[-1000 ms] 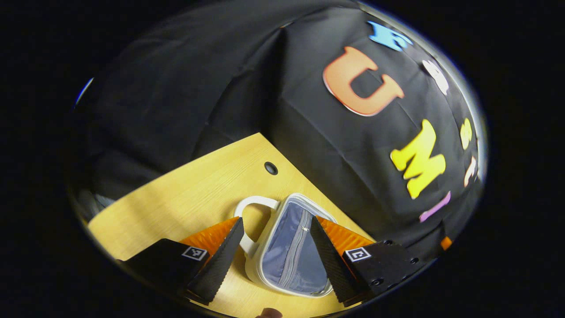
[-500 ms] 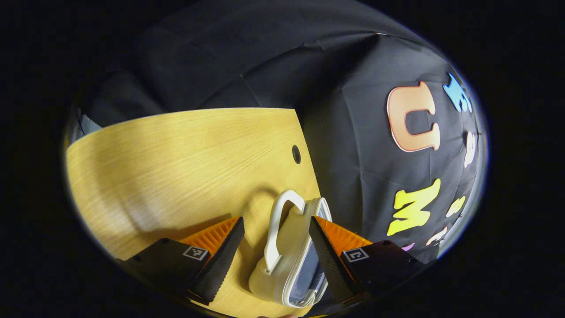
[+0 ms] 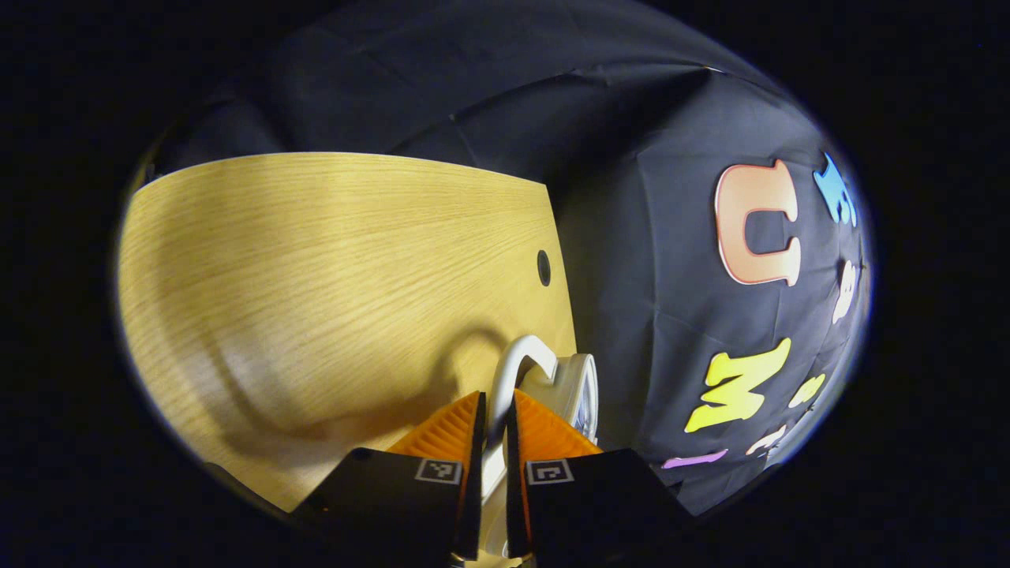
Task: First open the suitcase, pack the skin care products into it, and then close the suitcase.
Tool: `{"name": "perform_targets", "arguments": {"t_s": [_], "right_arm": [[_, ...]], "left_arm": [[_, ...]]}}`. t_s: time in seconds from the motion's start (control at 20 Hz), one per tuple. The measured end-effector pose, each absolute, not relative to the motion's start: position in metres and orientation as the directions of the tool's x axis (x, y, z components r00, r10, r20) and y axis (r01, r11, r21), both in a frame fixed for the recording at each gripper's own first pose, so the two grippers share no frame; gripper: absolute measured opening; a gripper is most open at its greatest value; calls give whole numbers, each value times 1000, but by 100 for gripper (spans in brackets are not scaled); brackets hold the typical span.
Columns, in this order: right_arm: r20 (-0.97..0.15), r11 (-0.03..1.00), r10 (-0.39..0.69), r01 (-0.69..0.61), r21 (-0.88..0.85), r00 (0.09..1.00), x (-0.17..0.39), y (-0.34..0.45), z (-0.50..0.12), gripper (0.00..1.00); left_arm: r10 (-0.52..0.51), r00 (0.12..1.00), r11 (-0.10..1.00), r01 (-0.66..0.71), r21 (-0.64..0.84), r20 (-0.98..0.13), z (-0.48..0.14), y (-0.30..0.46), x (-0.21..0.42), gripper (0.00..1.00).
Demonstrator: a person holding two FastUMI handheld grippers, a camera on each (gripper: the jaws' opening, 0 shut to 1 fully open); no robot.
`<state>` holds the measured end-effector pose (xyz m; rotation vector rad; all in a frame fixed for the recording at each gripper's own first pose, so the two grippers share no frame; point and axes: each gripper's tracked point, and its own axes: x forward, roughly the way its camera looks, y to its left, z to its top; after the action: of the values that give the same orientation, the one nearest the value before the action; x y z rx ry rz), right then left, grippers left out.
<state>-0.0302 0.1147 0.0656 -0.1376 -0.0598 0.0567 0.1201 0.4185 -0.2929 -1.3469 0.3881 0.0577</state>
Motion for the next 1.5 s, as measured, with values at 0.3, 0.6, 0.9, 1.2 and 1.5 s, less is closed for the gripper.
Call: {"name": "perform_targets", "arguments": {"t_s": [0.3, 0.6, 0.9, 1.2, 1.5], "right_arm": [[51, 997, 27, -23, -78, 998, -34, 96, 61, 79], [64, 999, 32, -31, -20, 997, -33, 80, 63, 78], [84, 997, 75, -74, -7, 994, -29, 65, 69, 79], [75, 994, 107, -108, 11, 991, -22, 43, 65, 79], [63, 989, 140, -142, 35, 988, -16, 22, 56, 79]], "left_arm": [[-146, 936, 375, -247, -893, -320, -255, 420, 120, 4], [-121, 953, 561, -167, -811, -279, -178, 400, 118, 3], [-133, 972, 769, -22, -639, -193, -85, 333, 109, 3], [-193, 968, 876, 97, -472, -158, -37, 241, 99, 3], [-255, 951, 915, 181, -360, -171, -33, 152, 102, 3]]}}
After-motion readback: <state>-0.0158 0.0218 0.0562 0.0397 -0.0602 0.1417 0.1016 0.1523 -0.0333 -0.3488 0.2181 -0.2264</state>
